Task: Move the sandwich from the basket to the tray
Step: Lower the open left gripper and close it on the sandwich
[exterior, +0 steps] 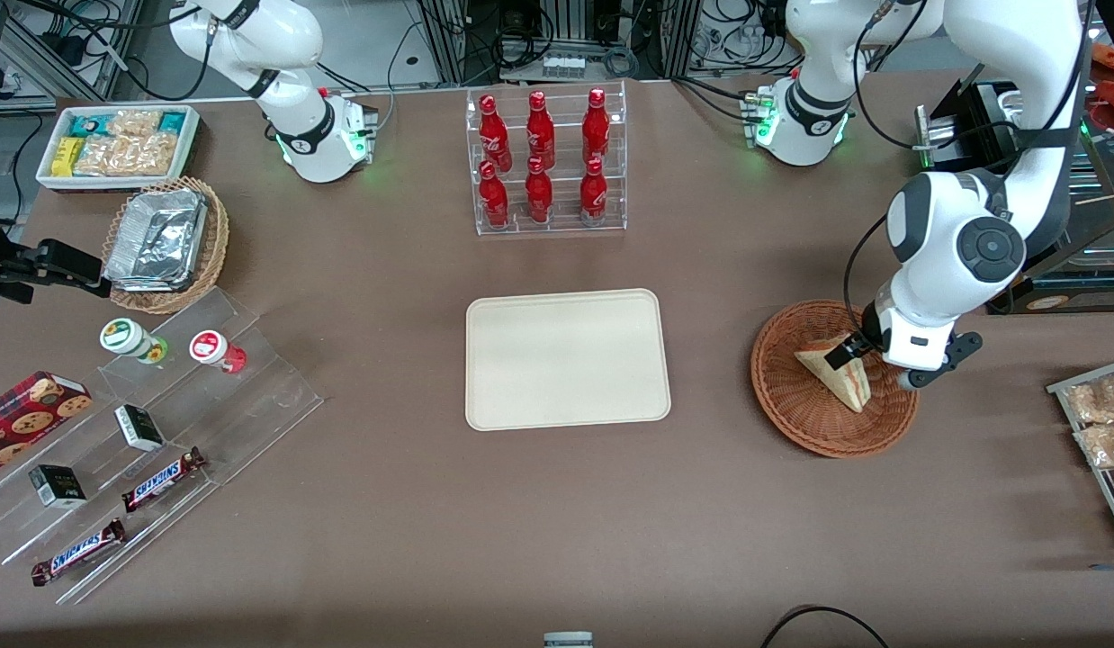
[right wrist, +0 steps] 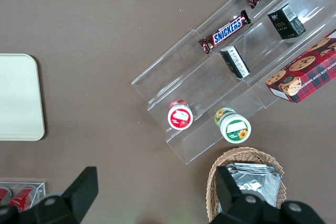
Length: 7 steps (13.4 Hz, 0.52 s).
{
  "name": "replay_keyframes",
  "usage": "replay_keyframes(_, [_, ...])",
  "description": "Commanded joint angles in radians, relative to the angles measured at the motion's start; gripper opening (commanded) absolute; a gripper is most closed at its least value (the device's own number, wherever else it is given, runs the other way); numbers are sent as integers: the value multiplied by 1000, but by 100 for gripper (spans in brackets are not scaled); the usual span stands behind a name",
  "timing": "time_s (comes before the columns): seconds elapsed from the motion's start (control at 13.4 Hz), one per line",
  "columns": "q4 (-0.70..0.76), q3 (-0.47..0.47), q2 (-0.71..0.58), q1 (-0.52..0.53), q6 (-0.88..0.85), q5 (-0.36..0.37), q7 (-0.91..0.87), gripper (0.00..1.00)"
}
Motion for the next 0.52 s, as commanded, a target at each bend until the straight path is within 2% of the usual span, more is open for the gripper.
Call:
replay_keyframes(0.0, [-16,-1,15,-3,35,0,-19,100])
replay_keyframes(0.45, [-59,-1,73,3,145,0,-19,100])
